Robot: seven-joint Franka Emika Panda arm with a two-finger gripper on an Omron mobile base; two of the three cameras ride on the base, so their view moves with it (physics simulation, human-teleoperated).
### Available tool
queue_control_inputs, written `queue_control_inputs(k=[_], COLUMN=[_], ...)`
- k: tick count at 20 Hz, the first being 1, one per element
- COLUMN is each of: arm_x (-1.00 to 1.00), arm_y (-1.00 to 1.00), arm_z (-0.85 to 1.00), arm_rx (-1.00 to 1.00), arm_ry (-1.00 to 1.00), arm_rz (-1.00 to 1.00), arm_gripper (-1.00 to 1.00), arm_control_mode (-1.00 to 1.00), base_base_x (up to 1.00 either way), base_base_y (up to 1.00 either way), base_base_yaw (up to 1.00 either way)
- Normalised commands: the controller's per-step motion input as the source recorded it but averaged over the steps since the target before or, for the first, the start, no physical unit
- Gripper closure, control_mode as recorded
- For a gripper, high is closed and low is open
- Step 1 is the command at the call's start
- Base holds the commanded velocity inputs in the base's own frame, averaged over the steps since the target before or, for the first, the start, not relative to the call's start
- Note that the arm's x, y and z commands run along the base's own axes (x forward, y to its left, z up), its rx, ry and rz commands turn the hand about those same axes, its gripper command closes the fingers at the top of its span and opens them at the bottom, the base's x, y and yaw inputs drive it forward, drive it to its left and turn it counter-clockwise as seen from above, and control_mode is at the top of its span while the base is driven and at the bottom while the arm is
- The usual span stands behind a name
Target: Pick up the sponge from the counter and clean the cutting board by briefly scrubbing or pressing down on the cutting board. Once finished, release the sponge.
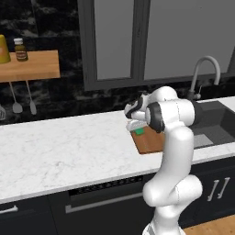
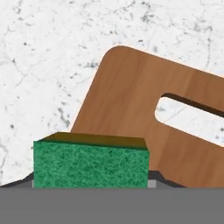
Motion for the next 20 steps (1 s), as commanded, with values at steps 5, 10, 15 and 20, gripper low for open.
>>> queue_control_inputs(k=[5,10,15,20], arm_x=[0.53,0.06,-0.12,-0.01], arm_y=[0.0,-0.02,-0.22,-0.49], arm_z=[-0.09,-0.2,-0.24,-0.2], arm_rx=[0.0,-0.01,-0.06,0.0], arm_ry=[0.0,0.0,-0.02,0.0], arm_rz=[-0.05,-0.02,-0.01,0.0], arm_gripper=[1.0,1.0,1.0,1.0], arm_control_mode=[-1.0,-1.0,-1.0,-1.0], base_base_x=[0.0,0.0,0.0,0.0], base_base_y=[0.0,0.0,0.0,0.0], base_base_yaw=[0.0,0.0,0.0,0.0])
